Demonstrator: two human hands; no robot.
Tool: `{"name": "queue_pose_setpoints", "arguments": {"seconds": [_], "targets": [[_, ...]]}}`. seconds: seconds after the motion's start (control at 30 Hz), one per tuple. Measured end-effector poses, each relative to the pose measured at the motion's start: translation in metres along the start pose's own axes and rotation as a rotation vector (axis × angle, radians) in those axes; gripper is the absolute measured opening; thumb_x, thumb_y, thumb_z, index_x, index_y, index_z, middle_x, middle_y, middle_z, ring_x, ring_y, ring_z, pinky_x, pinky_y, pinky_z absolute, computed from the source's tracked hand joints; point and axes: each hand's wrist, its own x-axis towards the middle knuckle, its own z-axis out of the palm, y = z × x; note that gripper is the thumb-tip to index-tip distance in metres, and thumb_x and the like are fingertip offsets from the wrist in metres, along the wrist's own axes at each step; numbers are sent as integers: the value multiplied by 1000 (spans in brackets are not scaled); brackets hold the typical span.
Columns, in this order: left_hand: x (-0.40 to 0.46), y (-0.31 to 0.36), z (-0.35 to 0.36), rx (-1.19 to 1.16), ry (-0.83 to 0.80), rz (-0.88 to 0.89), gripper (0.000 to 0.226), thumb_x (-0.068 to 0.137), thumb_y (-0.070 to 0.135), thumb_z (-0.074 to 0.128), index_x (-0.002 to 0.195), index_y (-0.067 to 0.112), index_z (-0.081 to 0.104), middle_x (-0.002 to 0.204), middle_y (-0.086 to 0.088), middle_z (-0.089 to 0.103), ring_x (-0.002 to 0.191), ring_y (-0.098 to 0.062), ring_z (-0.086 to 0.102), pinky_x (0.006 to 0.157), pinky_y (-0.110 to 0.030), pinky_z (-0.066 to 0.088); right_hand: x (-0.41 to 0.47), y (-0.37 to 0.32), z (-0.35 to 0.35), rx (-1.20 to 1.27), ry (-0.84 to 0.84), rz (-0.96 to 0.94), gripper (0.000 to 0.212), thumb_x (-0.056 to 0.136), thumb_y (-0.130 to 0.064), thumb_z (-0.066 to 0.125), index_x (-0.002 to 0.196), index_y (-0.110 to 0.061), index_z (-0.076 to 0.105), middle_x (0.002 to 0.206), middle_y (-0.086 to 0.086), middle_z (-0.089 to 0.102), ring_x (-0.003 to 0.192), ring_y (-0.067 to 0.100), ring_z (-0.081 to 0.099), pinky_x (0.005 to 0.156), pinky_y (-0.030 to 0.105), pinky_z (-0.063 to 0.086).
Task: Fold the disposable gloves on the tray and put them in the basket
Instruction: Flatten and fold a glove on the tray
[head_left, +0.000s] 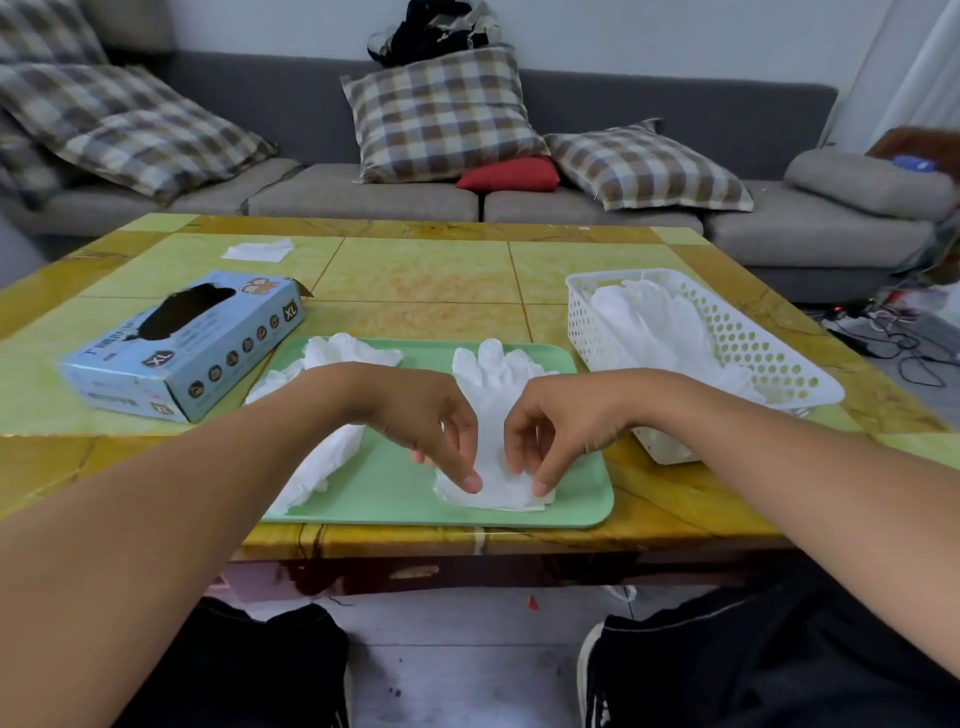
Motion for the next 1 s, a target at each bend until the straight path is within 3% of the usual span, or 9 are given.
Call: {"name": "queue_pose_setpoints", "arguments": {"seconds": [0.07,0.13,0.2,0.3,0.47,0.57,0.8,0.87,1.0], "targets": [[2,3,3,57,38,-5,39,65,60,85,84,29,74,83,13,73,86,-13,69,84,-33,57,-6,2,-5,-17,-6,6,29,75,-19,90,100,-17,75,85,-5,72,75,3,65,77,29,59],[5,6,7,162,74,-15,38,65,60,86,84,30,71,80,15,70,76,-2,64,73,-21,49,-10,5,-6,-45,-25,13,31,74,-16,90,101,-18,74,88,0,73,75,3,65,74,23,56],[7,9,11,254,51,-17,33,69,54,86,85,31,69,82,15,67,72,1,60,69,-18,44,-9,6,0,-47,-41,0,34,73,-12,90,102,-18,73,89,5,71,73,4,63,71,20,53],[10,9,14,299,-2,-30,17,81,39,81,87,32,67,85,16,66,75,2,61,72,-20,46,0,6,11,-70,-17,-24,26,76,-14,88,97,-20,75,82,1,66,68,3,57,67,18,48],[5,-3,5,195,-9,-33,4,88,35,73,87,32,70,89,11,73,83,-13,72,78,-26,56,0,6,5,4,39,-52,10,86,-23,80,95,-19,79,81,-1,71,72,7,59,72,34,52],[-1,-12,1,105,-25,-52,5,92,32,70,92,27,73,89,12,74,81,-8,73,74,-23,56,-4,8,2,124,34,-40,5,92,-20,74,94,-21,79,75,-8,70,70,8,61,70,28,52],[-8,-16,1,15,-29,-57,8,93,25,71,99,23,77,91,12,76,87,-6,74,83,-30,61,-2,5,9,186,-18,-24,13,98,-18,67,89,-24,76,74,-7,68,70,8,61,72,27,52],[-8,-14,1,41,-39,-63,9,92,29,72,99,27,77,93,14,75,87,-4,73,83,-27,59,-4,2,8,126,-59,-28,13,92,-13,72,100,-22,77,80,-5,68,73,7,61,72,25,51],[-9,-7,1,101,-79,-69,22,81,37,82,102,39,75,102,15,72,90,1,69,83,-19,52,-4,1,11,-8,-70,-63,39,74,-4,85,106,-23,74,84,-1,61,70,9,54,71,28,49]]}}
